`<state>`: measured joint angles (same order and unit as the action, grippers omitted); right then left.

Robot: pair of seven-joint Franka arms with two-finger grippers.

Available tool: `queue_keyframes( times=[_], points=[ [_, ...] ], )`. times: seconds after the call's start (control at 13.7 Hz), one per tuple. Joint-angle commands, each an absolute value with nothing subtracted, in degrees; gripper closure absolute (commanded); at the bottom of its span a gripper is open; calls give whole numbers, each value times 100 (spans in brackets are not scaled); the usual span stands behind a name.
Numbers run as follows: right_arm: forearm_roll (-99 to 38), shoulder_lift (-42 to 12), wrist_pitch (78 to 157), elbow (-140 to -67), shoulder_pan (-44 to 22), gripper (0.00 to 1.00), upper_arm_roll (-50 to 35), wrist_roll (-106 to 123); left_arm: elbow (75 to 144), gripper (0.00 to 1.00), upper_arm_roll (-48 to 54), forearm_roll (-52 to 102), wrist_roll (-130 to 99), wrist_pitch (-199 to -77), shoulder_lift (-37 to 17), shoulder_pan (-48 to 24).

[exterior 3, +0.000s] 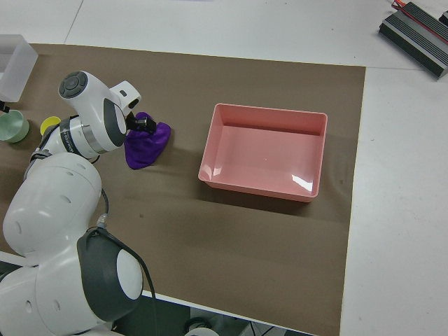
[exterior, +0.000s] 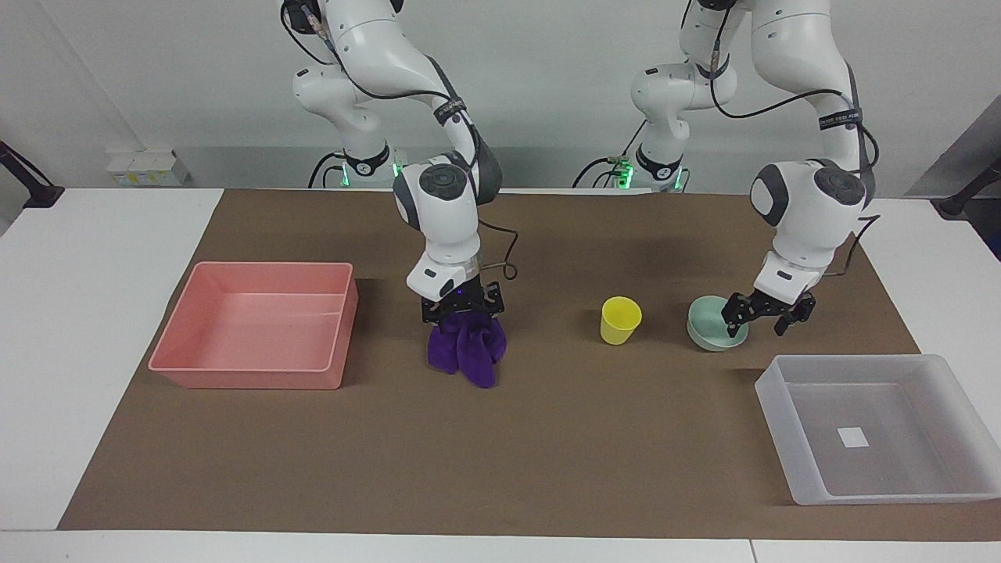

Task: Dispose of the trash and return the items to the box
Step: 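Reach the left gripper to the green bowl while the right gripper reaches the cloth, then grasp the green bowl rim with the left gripper while the right gripper grasps the cloth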

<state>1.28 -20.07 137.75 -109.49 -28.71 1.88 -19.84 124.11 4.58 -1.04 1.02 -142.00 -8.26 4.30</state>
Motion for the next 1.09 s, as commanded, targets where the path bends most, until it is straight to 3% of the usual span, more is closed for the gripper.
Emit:
queue_keyframes(
  times=[0.0, 0.07, 0.15, 0.22, 0.29, 0.58, 1.02],
  points=[
    [53, -2013, 14131, -11232, -2865, 0, 193, -1925, 12744, 0, 492, -44, 44, -14519, -756, 475],
    [96, -2021, 14168, -11250, -2857, 14, 202, -1812, 12796, 0, 492, -44, 44, -14528, -747, 475],
    [97, -2013, 14107, -11233, -2865, 91, 193, -1854, 12840, 9, 492, -44, 44, -14528, -730, 475],
    [97, -2004, 14089, -11232, -2865, 100, 202, -2037, 12858, 36, 492, -44, 44, -14528, -729, 475],
    [97, -1995, 14089, -11232, -2874, 100, 202, -2187, 12858, 99, 492, -44, 53, -14494, -721, 483],
    [149, -1916, 13870, -11198, -2874, 100, 228, -2206, 12815, 100, 492, -44, 62, -14423, -686, 475],
    [158, -1021, 12210, -10355, -2497, 100, 264, -2154, 12262, 100, 475, -44, 114, -13370, -168, 492]
  ],
)
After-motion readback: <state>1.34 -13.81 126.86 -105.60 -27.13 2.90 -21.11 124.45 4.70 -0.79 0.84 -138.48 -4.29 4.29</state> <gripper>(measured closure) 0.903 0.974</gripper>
